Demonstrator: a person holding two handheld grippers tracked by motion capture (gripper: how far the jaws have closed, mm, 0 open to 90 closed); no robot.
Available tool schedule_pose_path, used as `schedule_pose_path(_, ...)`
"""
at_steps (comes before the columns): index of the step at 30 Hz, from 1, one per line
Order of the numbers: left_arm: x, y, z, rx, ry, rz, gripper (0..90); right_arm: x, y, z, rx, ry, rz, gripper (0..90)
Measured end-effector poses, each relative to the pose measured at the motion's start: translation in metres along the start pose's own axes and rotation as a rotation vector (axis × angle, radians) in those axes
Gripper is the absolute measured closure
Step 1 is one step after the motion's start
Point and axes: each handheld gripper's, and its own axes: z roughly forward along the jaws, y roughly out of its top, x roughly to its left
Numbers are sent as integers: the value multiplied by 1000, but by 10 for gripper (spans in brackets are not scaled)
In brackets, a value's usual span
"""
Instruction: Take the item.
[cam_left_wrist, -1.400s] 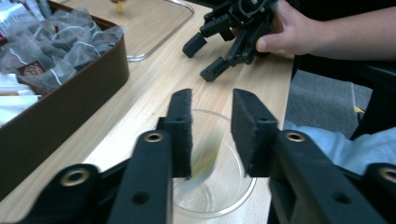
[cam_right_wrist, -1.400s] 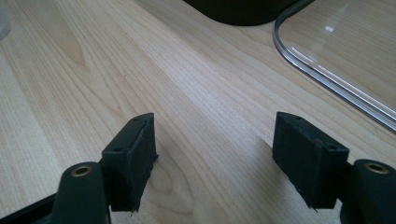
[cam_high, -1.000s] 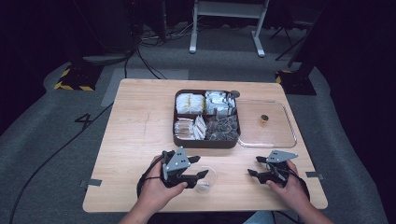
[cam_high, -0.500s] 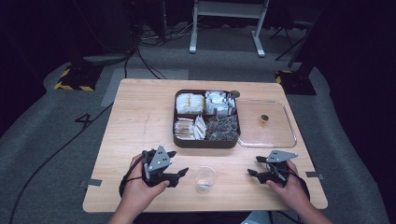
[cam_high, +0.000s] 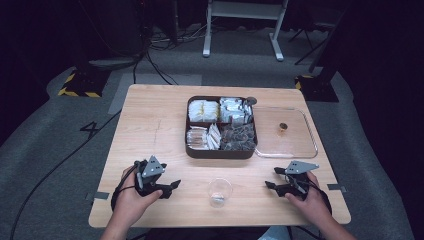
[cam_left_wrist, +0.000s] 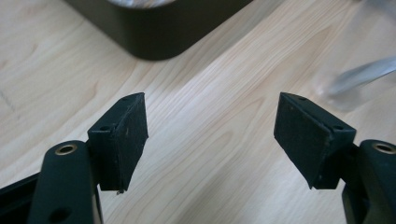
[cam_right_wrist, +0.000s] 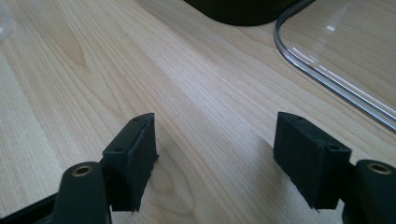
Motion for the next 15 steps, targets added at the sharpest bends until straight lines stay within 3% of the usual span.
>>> schedule_pose_path(3,6,-5,3,19,8,-15,265,0,0,0,0,0,0,302)
schedule_pose_path(7,18,-16,10,58,31,-65,257,0,0,0,0,0,0,302)
schedule_pose_path(15,24,-26,20,137,68,-93,252,0,0,0,0,0,1,302)
